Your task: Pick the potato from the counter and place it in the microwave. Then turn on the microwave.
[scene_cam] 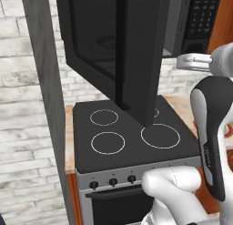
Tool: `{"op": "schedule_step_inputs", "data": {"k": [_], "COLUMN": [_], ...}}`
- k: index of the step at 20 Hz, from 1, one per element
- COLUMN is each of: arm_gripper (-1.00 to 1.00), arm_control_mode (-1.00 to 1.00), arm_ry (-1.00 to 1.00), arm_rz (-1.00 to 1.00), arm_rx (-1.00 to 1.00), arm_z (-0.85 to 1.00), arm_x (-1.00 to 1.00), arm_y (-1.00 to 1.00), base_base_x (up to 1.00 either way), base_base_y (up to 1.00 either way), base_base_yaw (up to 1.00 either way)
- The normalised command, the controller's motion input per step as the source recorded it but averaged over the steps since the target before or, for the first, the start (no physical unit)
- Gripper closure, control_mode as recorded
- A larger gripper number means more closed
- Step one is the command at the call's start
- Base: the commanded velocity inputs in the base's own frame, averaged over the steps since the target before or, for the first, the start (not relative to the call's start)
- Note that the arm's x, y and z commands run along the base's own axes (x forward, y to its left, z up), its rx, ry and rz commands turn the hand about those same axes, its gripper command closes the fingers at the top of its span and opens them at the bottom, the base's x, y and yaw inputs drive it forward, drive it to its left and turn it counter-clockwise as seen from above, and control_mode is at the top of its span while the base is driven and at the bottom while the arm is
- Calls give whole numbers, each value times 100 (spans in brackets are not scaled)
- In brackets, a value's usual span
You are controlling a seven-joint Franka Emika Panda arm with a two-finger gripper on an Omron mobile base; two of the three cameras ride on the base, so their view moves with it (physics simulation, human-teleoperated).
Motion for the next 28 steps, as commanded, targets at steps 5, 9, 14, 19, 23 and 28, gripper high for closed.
{"op": "schedule_step_inputs", "data": {"k": [5, 9, 14, 19, 23, 28], "arm_gripper": [100, 100, 100, 100, 100, 100], "arm_control_mode": [-100, -100, -100, -100, -100, -100], "arm_ry": [0, 0, 0, 0, 0, 0], "arm_rz": [-9, -9, -6, -3, -1, -3], "arm_rx": [0, 0, 0, 0, 0, 0], "arm_z": [0, 0, 0, 0, 0, 0], "arm_x": [-100, -100, -78, -51, -12, 4], "arm_y": [3, 13, 39, 58, 62, 52], "base_base_x": [0, 0, 0, 0, 0, 0], "base_base_y": [0, 0, 0, 0, 0, 0], "base_base_yaw": [0, 0, 0, 0, 0, 0]}}
